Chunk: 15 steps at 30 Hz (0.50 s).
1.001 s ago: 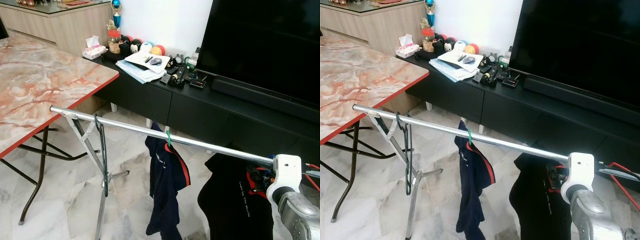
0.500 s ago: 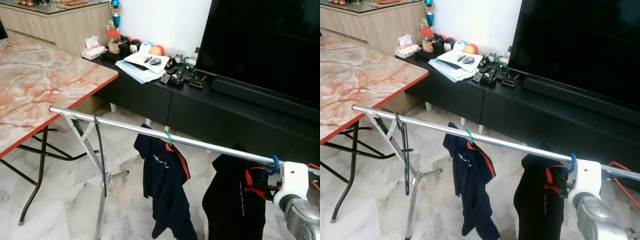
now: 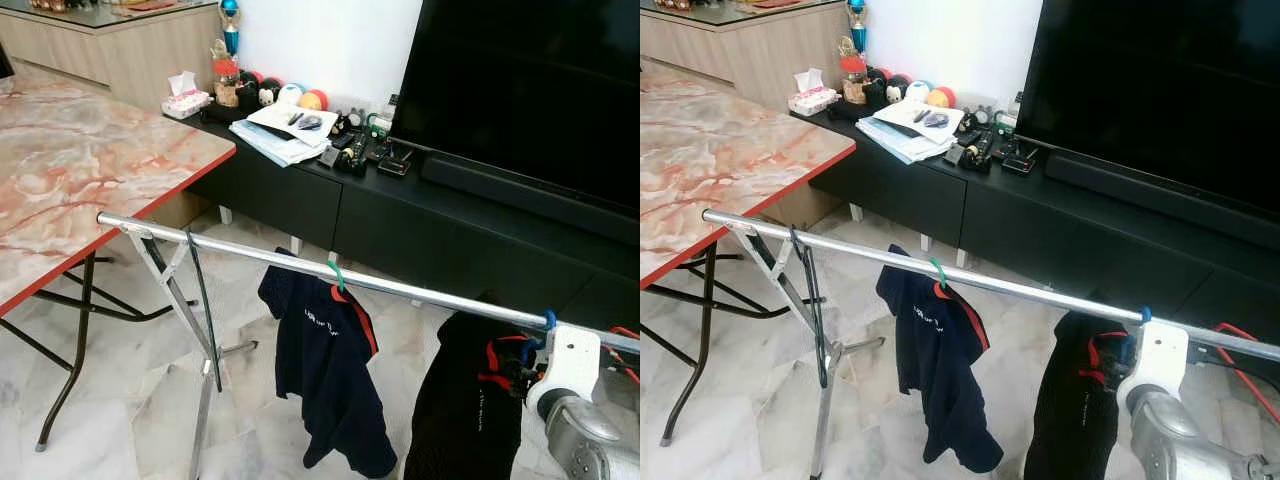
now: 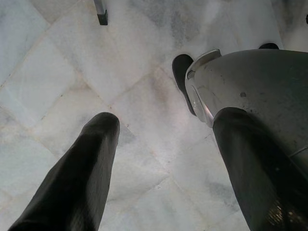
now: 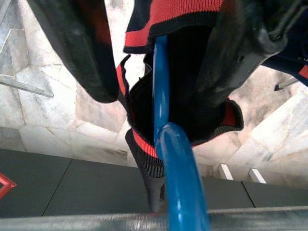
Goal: Hang hanger
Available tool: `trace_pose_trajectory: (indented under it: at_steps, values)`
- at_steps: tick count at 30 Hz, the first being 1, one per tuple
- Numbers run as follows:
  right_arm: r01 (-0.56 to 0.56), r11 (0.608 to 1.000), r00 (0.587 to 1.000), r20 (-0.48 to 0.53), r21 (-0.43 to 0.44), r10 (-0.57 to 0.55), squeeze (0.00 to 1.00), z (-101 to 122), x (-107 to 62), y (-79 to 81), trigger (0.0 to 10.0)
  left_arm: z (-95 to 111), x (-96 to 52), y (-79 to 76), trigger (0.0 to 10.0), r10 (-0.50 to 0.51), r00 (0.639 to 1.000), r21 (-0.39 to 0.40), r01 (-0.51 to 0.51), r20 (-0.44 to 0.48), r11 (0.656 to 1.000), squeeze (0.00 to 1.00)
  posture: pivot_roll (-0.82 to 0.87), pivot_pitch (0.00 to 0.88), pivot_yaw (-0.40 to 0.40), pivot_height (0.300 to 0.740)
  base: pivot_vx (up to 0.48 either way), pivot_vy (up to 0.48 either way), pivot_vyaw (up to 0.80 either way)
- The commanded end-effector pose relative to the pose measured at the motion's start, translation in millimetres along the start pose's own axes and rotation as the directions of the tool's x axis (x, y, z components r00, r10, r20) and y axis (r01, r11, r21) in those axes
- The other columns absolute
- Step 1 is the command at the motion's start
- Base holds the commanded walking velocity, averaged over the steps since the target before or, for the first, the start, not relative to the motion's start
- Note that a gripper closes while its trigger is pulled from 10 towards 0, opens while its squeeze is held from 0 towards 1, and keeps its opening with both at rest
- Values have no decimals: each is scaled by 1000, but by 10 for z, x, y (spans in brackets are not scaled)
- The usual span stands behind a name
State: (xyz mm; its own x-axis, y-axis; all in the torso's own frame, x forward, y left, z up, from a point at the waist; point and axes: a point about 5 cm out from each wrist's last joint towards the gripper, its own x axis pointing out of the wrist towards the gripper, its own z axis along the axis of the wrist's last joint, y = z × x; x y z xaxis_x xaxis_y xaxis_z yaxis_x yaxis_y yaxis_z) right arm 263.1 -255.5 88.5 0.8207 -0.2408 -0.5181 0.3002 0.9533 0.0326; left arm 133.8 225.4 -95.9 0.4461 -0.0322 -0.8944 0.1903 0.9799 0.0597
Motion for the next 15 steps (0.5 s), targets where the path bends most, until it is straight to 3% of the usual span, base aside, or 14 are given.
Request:
trace_pose_trajectory:
  at_steps: [1,5,7,10,11,12,15]
  values:
    - [33,999,999,25,12,-33,0,38,-33,-36,10000,-137,-2,-107,10000,-44,997,10,44,-61,999,0,-9,71,-70,740,0,0,0]
    - [47,999,999,26,24,-48,0,40,-50,-33,10000,-135,-2,-108,10000,-45,997,12,46,-60,999,0,-12,71,-71,740,0,0,0]
    - [39,999,999,27,34,-39,0,37,-57,-5,0,-135,-1,-110,10000,-45,997,12,46,-60,999,0,-10,69,-71,740,0,0,0]
    - [29,999,999,23,32,-30,0,34,-54,27,0,-135,-1,-109,10000,-45,997,12,46,-59,999,0,-10,69,-71,740,0,0,0]
    - [29,999,999,21,31,-30,0,32,-49,40,4000,-135,-1,-110,10000,-44,997,12,45,-59,999,0,-9,69,-72,740,0,0,0]
    - [31,999,999,19,31,-31,0,30,-47,42,10000,-134,-1,-110,10000,-44,997,12,44,-59,999,0,-6,68,-72,740,0,0,0]
    - [31,999,999,13,31,-31,0,21,-47,53,10000,-135,-1,-108,10000,-43,997,13,44,-59,999,0,-7,68,-72,740,0,0,0]
